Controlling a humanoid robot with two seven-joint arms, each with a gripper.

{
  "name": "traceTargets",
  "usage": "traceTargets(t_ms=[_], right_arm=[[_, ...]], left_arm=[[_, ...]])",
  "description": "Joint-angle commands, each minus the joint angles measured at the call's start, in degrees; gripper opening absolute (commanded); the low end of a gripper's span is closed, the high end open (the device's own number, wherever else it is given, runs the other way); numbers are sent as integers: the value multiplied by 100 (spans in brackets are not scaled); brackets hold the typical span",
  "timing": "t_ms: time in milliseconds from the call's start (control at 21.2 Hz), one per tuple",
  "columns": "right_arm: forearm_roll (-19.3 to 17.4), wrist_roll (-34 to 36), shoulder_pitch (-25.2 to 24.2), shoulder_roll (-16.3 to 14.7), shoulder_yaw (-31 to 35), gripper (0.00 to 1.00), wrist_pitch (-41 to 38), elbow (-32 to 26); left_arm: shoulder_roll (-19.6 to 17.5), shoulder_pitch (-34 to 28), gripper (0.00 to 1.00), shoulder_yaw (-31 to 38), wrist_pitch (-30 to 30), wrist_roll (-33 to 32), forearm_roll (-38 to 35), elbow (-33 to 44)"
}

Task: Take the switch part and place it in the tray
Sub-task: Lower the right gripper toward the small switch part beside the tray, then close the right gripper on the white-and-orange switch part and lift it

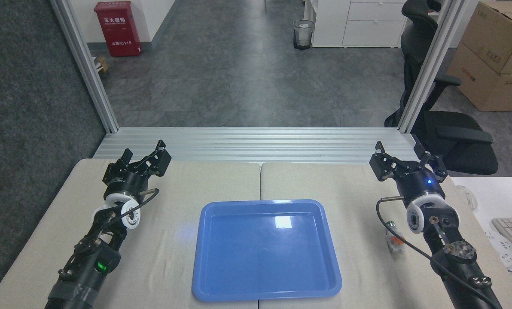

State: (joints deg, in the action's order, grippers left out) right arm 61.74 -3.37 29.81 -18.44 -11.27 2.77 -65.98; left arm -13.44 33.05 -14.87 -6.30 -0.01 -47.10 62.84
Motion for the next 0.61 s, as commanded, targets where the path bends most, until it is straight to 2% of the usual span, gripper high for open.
traceTargets(t_ms=[0,567], right_arm=[[5,-32,16,-54,2,97,-5,-64],[66,12,-19,-239,-6,97,-22,-134]], left_arm=[[-1,0,100,2,-3,1,-1,0],[-1,0,100,2,-3,1,-1,0]])
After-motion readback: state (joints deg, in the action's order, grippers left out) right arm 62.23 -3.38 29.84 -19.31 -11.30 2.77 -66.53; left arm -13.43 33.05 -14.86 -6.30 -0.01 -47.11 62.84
